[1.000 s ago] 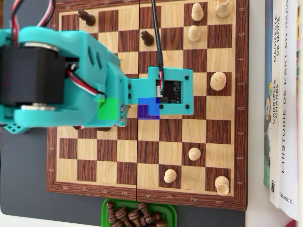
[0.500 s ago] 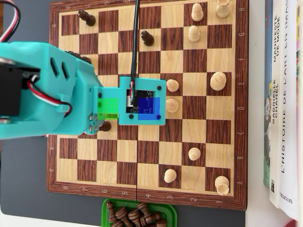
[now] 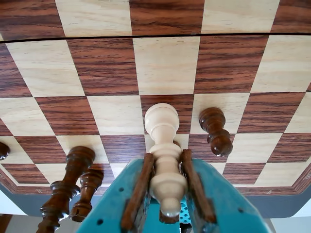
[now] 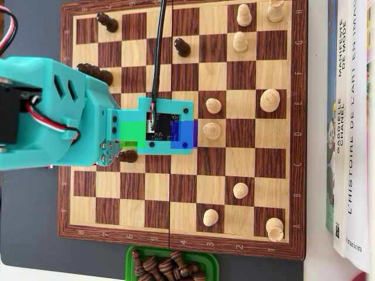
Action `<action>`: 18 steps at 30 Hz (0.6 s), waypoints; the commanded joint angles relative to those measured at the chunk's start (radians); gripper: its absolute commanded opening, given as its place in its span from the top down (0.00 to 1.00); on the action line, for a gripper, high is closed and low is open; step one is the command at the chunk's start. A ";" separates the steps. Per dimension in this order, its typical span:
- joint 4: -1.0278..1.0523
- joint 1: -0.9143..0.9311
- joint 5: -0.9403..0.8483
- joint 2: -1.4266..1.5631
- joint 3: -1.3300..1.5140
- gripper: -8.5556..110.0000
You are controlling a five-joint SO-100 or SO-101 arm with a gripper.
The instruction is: Play chess
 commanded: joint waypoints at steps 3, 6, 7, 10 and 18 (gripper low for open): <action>-0.005 0.020 -0.026 0.032 0.012 0.86; -0.006 0.021 -0.035 0.032 0.038 0.86; -0.006 0.021 -0.035 0.032 0.041 0.86; -0.006 0.021 -0.035 0.034 0.048 0.86; -0.025 0.021 -0.051 0.032 0.064 0.86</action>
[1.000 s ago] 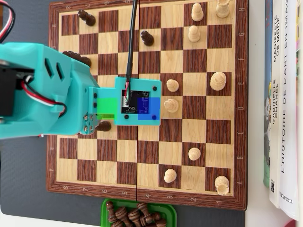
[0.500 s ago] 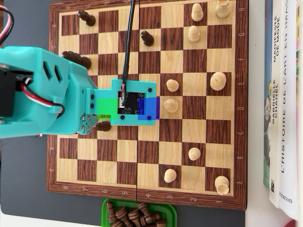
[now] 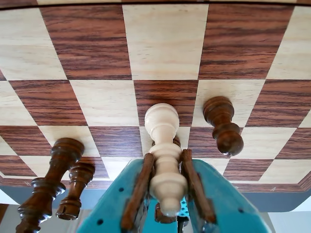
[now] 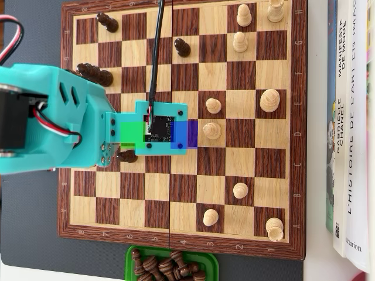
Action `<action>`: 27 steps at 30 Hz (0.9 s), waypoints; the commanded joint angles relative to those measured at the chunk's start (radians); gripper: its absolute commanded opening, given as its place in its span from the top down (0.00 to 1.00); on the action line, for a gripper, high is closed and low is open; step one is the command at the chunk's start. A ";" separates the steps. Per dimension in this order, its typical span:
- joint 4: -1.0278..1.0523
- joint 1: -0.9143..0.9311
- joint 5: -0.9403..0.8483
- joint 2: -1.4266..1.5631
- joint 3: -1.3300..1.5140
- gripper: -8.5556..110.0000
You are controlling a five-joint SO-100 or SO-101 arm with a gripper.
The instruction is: Play chess
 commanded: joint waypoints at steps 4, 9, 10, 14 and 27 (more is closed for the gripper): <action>-0.041 0.006 -0.017 0.032 0.011 0.86; -0.041 0.006 -0.017 0.032 0.009 0.86; -0.040 0.006 -0.017 0.032 0.009 0.86; -0.040 0.005 -0.017 0.032 0.009 0.86; -0.040 -0.003 -0.017 0.032 0.011 0.85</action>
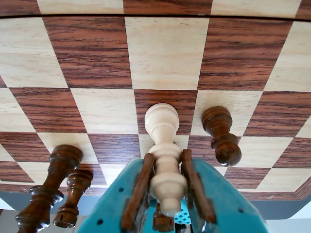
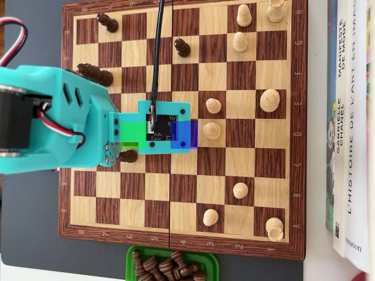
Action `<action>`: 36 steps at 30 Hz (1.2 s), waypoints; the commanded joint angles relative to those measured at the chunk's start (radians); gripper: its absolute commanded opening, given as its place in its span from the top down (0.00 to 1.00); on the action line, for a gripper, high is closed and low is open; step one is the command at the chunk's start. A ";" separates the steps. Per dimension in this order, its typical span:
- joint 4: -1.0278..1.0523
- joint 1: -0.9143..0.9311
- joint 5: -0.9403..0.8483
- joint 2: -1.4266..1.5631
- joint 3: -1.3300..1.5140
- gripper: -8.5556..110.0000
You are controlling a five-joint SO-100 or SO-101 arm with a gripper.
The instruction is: Play chess
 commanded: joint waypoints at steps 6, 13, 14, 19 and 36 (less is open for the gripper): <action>-0.005 -0.006 -0.005 0.032 -0.008 0.83; -0.005 -0.006 -0.005 0.032 -0.009 0.82; -0.005 -0.006 -0.005 0.032 -0.011 0.82; -0.002 -0.006 -0.005 0.032 -0.011 0.82; -0.003 -0.020 -0.005 0.071 -0.015 0.80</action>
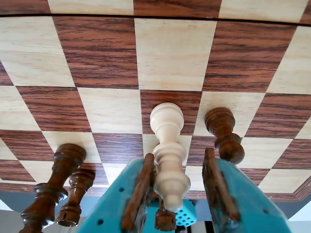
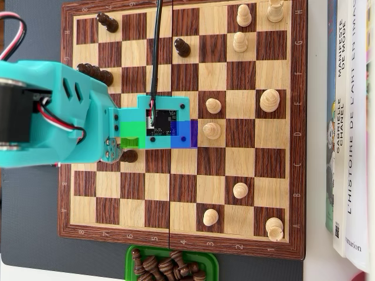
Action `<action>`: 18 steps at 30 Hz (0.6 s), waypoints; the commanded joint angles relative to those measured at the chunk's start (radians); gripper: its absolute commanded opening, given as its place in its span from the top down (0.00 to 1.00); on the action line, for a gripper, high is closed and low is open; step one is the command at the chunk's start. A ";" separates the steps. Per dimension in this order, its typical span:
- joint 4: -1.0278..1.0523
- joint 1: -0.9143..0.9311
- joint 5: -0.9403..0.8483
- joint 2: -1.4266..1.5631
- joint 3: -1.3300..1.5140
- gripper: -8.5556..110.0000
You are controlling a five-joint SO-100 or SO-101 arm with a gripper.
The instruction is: Play chess
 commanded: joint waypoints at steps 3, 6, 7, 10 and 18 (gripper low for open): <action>-0.003 -0.002 -0.005 0.081 -0.012 0.80; -0.003 -0.002 -0.005 0.098 -0.009 0.80; -0.003 -0.002 -0.005 0.100 -0.011 0.80; 0.003 -0.002 -0.005 0.126 -0.017 0.80; 0.002 -0.040 0.006 0.227 -0.011 0.79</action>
